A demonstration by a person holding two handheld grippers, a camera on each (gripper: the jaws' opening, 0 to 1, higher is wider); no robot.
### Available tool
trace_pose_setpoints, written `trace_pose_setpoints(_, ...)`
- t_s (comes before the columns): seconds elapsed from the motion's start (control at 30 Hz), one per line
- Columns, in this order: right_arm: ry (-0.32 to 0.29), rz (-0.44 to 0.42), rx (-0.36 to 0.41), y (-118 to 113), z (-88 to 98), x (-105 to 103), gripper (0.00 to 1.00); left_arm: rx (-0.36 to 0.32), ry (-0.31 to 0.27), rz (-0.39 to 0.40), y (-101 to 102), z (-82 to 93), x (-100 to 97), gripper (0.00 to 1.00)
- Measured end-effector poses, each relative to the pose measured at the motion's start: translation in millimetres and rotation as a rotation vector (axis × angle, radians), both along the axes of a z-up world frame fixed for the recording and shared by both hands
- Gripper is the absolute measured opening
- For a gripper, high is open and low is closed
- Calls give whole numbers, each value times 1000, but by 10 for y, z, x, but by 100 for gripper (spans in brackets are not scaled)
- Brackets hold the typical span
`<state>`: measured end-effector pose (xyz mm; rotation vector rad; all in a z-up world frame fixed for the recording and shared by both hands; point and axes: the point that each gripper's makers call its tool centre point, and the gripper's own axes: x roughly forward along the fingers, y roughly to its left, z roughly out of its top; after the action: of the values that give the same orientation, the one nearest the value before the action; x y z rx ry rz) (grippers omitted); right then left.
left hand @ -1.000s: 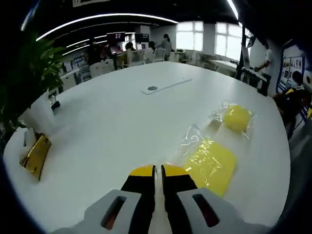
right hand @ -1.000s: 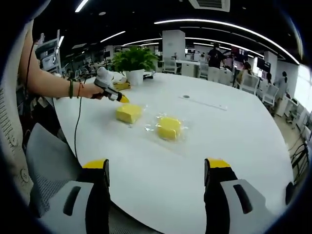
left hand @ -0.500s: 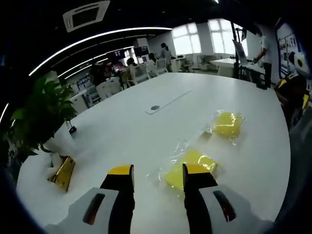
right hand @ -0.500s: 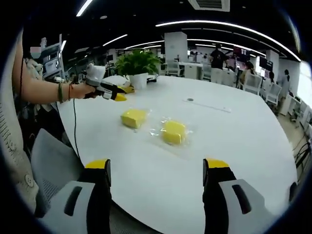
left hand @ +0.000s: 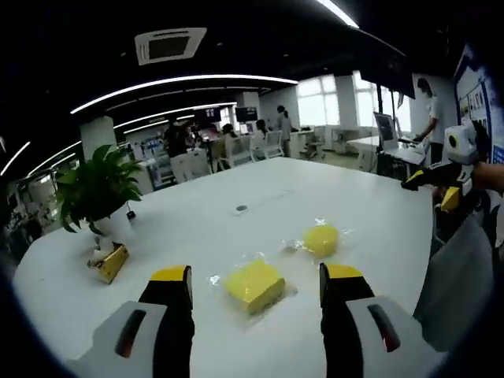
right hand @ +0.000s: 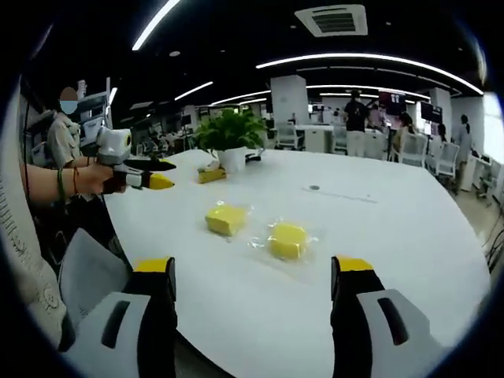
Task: Compare the silicone blocks by pressing each to a similar depth, holding the contact briefly, and releasing to observe deformation and rebound differences across the visible hardness samples.
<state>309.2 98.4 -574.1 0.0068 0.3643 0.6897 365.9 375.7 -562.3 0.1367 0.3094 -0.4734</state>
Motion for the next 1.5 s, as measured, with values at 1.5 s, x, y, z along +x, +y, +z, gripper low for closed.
trace_pose_setpoints(1.5, -46, 67, 1, -145, -173, -203, 75, -205, 46, 197, 7, 45, -828, 68)
